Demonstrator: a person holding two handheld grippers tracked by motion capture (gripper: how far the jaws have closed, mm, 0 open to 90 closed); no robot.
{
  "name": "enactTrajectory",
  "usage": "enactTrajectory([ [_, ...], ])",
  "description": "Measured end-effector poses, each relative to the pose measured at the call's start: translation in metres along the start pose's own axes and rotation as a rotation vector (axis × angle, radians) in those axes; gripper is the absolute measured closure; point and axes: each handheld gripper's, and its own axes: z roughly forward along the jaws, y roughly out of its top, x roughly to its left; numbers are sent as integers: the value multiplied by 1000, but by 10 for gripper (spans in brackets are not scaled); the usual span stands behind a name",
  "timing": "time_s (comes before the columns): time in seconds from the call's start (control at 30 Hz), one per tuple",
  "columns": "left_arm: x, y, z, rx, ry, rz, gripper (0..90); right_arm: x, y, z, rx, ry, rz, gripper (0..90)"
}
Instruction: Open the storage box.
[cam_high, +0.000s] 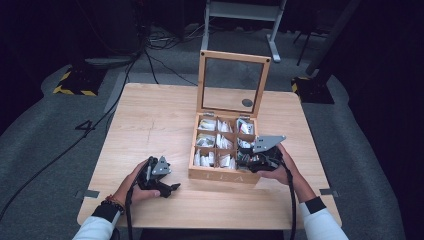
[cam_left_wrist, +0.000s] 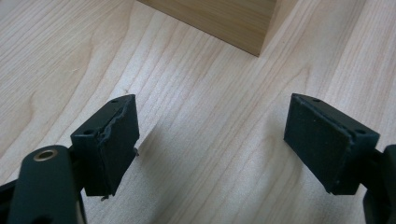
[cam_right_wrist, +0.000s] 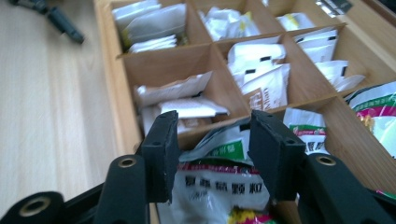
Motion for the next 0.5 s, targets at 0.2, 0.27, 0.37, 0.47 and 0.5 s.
enactTrajectory([
  [0.2,0,0,0,-1,-10,-5,183,-3,2,-7,73,63,-74,543],
  [0.27,1,0,1,-1,-15,-7,183,-2,3,-10,97,62,-106,538],
  [0.37,1,0,1,-1,-15,-8,183,-1,4,-12,111,67,-127,530],
  [0.47,1,0,1,-1,-16,-9,183,1,3,-7,204,-3,-179,523],
  [0.5,1,0,1,0,-16,-8,183,2,3,-3,222,-13,-204,519],
])
